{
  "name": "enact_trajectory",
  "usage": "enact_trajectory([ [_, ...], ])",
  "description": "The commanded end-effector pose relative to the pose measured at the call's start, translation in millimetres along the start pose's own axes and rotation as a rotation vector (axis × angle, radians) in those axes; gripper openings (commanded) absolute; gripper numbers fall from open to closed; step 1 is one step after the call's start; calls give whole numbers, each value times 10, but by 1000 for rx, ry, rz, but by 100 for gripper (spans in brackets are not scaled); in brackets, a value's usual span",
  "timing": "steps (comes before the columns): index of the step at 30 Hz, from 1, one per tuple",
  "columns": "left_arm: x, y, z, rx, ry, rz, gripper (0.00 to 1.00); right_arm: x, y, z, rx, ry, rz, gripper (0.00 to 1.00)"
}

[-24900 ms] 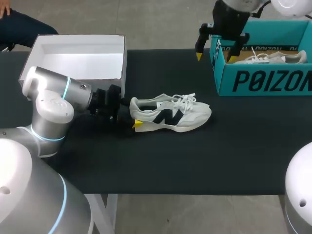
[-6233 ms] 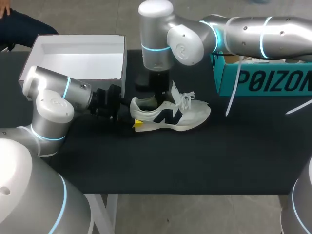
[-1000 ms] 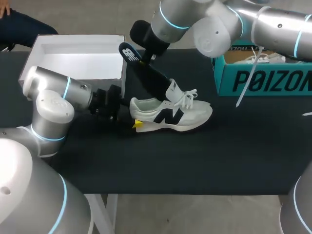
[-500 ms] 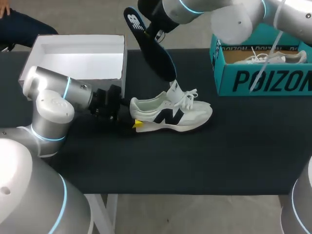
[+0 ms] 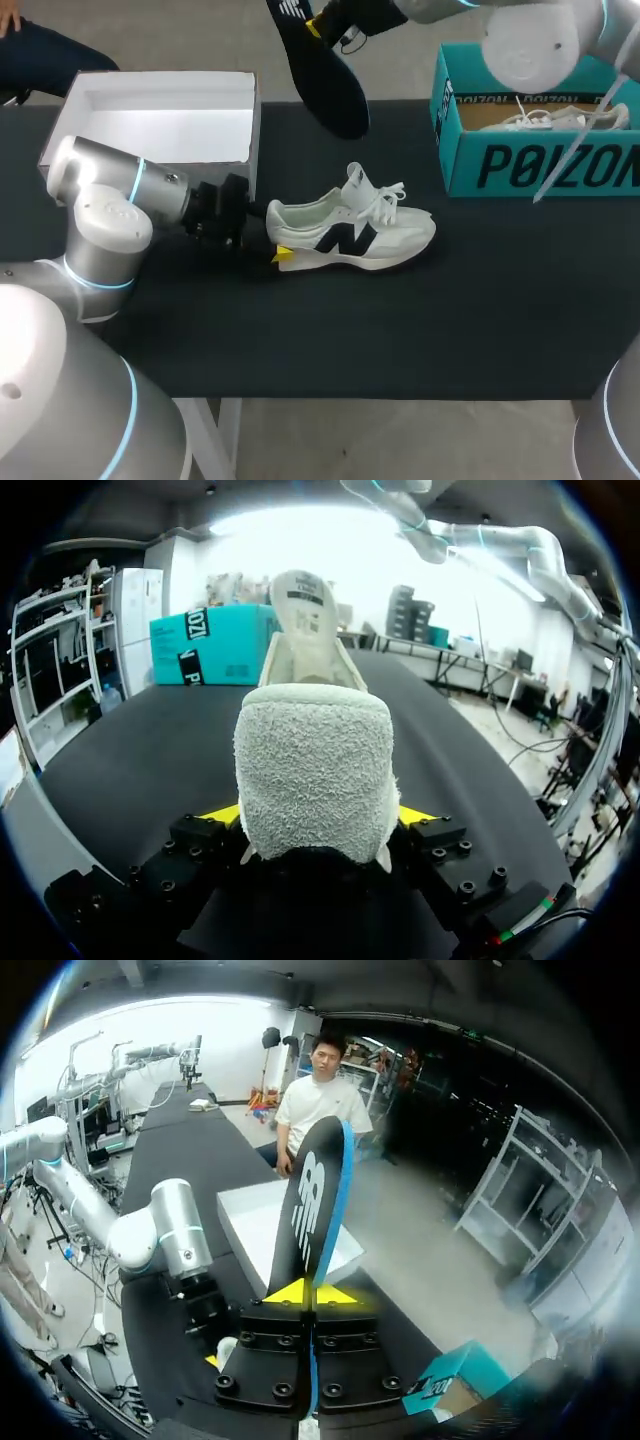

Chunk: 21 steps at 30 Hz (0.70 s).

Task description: Take the shoe out of the shoebox, open the shoe tongue, remove and reinsert the insole, then place the shoe into the shoebox

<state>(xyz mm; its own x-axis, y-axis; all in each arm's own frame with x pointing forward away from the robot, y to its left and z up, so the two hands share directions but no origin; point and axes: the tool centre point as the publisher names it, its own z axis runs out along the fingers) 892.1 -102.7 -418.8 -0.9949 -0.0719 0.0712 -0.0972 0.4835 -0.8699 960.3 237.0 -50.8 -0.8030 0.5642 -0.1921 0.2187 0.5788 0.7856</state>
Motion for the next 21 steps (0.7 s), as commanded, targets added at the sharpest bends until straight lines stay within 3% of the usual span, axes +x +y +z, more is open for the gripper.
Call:
enact_trajectory([
  [1, -5, 1, 9, -2, 0, -1, 0, -36, -152, -151, -90, 64, 10, 0],
  [4, -5, 1, 9, -2, 0, -1, 0, -8, -171, -196, -59, 75, 9, 0],
  [21, -5, 1, 9, -2, 0, -1, 0, -8, -171, -196, -59, 75, 9, 0],
])
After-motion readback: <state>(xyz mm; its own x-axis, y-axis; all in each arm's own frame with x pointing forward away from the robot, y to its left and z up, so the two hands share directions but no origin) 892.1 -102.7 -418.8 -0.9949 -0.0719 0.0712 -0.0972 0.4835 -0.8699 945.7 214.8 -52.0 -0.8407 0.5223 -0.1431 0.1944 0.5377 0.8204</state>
